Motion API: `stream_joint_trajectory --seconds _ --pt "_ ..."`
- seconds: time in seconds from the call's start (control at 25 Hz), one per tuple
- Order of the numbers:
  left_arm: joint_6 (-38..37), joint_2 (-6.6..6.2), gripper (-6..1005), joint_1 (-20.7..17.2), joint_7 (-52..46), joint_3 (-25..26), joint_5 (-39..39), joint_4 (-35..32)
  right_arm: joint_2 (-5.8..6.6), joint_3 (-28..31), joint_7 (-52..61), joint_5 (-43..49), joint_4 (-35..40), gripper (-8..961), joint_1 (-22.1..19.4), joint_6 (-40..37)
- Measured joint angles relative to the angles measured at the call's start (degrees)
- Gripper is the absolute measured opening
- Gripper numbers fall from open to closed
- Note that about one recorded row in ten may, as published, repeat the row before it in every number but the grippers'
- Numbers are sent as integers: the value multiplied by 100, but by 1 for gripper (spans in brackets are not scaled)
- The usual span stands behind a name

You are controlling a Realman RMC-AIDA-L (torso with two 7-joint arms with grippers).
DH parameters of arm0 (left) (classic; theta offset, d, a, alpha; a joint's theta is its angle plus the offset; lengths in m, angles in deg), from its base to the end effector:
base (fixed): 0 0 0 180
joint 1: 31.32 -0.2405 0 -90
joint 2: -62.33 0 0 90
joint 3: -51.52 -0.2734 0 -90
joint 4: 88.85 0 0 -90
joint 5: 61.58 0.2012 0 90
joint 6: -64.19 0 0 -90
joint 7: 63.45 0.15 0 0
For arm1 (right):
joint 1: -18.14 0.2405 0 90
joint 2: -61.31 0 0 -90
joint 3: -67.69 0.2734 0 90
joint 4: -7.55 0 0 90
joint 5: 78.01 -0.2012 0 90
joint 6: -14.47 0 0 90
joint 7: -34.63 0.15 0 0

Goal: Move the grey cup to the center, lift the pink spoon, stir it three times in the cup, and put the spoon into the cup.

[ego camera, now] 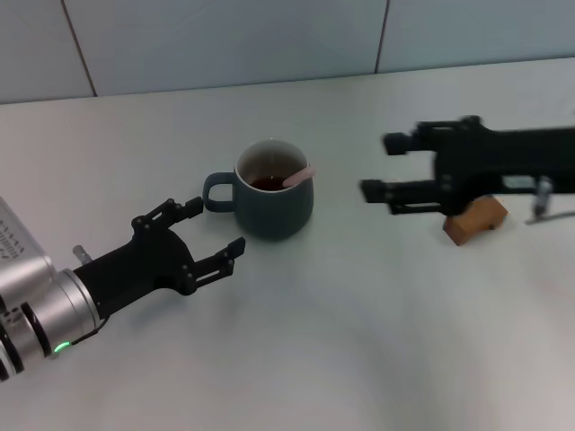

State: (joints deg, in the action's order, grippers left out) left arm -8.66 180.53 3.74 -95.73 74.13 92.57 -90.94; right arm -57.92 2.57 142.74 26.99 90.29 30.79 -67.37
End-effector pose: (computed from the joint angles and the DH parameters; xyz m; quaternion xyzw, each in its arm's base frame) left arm -0.2844 0.3264 -0.0832 -0.9128 -0.1356 -0.2680 0.2767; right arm 0.2144 0.3106 0.0404 -0.9423 0.1925 0.1844 0.2025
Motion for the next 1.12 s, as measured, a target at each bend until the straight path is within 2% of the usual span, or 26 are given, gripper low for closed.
stream_joint_trajectory --seconds 0.24,0.28,0.48,1.12 --pt "-2 -28 847 144 -450 -65 40 -42 37 583 -90 212 -569 742 -34 -278" --pt "-73 -37 847 301 -838 -234 50 -234 36 683 -77 465 -691 742 29 -297" --pt "-213 11 847 523 -1197 -413 48 -540 25 763 165 1106 -921 742 289 -284" --pt "-285 33 847 529 -1161 -424 9 -564 60 782 210 1189 -1068 742 474 -259"
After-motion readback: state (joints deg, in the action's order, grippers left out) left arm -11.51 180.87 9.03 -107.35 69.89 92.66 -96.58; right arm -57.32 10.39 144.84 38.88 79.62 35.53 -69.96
